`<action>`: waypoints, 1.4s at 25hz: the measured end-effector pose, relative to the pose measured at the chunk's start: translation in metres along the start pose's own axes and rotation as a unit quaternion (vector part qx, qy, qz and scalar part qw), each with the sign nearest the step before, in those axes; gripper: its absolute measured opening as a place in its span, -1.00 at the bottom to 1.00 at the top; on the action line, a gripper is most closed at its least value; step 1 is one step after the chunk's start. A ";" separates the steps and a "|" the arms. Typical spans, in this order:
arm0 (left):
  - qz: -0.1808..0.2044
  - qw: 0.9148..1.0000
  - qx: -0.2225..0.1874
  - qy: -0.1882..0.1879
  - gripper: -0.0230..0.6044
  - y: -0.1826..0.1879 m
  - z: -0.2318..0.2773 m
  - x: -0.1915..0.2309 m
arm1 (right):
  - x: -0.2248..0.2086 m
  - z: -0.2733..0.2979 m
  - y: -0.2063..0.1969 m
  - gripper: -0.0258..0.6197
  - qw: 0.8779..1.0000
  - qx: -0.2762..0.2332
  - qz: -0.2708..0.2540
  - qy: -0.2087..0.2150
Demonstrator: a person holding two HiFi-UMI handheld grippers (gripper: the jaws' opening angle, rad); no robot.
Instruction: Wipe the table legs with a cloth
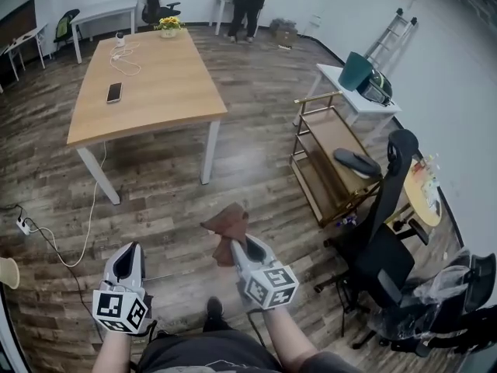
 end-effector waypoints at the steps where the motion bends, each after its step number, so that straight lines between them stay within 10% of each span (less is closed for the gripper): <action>1: -0.004 1.000 -0.009 0.017 -0.87 0.005 0.008 -0.001 | -0.009 0.004 0.006 -0.72 1.000 0.003 -0.002 0.008; 8: -0.006 0.998 -0.017 0.058 -0.87 0.021 0.057 -0.015 | -0.049 0.038 0.024 -0.72 0.999 0.029 -0.015 0.040; 35: -0.008 0.999 0.033 -0.024 -0.87 0.058 0.259 0.057 | -0.085 0.220 0.092 -0.72 0.995 0.095 -0.012 0.012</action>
Point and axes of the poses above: the fingertips, and each gripper's own axes: z forward along the fingers, x to its left, y out of its top, the point moved 4 cm from there along -z, backward along the fingers, and after that the axes turned 10 degrees about x, right-handed, at the moved point
